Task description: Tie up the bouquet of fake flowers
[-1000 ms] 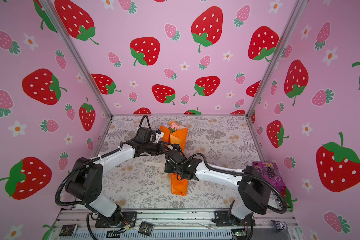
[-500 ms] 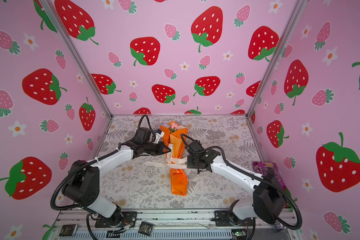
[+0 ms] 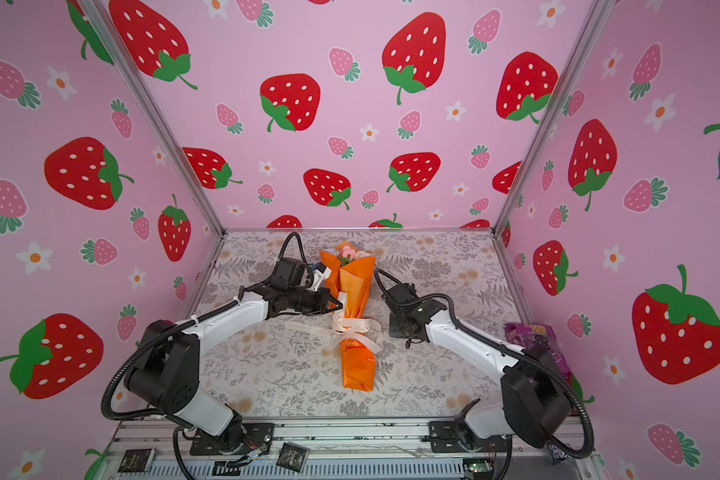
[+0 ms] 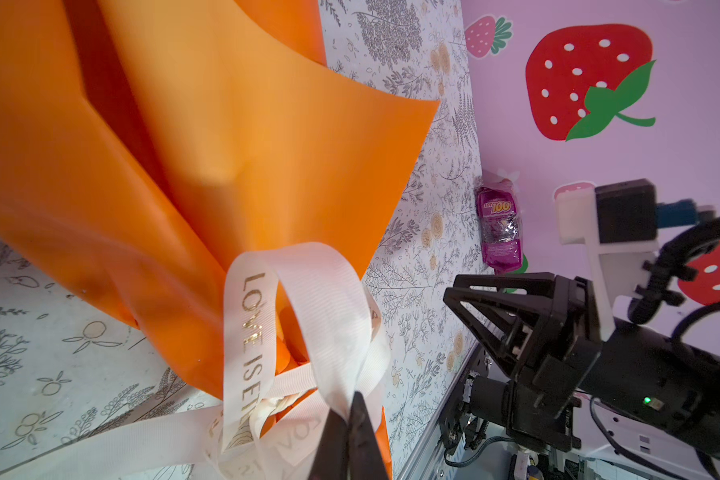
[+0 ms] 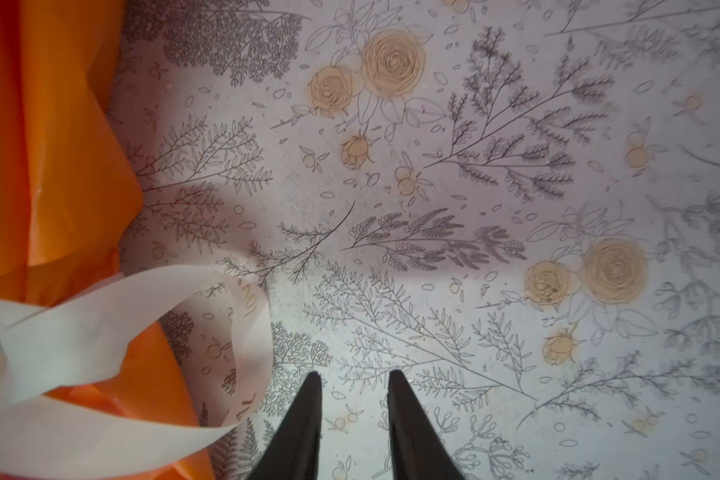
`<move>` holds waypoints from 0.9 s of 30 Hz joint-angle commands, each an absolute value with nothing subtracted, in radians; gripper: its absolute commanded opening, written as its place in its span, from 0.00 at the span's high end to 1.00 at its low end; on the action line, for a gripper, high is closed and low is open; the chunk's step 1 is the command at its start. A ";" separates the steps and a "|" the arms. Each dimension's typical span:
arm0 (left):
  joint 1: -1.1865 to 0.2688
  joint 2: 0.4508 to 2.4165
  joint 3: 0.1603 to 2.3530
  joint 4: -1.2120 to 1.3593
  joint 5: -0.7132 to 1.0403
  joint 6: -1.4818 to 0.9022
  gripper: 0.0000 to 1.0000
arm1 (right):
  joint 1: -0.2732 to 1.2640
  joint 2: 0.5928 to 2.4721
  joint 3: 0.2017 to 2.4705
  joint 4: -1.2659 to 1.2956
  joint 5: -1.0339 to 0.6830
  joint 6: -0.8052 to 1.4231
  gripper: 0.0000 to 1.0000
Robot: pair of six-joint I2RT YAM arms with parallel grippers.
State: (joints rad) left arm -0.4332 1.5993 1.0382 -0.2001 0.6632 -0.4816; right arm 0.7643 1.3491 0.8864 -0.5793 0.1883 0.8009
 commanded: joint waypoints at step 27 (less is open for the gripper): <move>-0.443 1.558 1.043 -0.222 0.660 -0.477 1.00 | 0.768 1.354 0.364 0.330 -0.286 1.481 0.39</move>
State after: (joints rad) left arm -0.4389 1.5761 1.0382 -0.2138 0.6613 -0.4759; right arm 0.7639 1.3376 0.3836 0.2729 -0.2749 1.4208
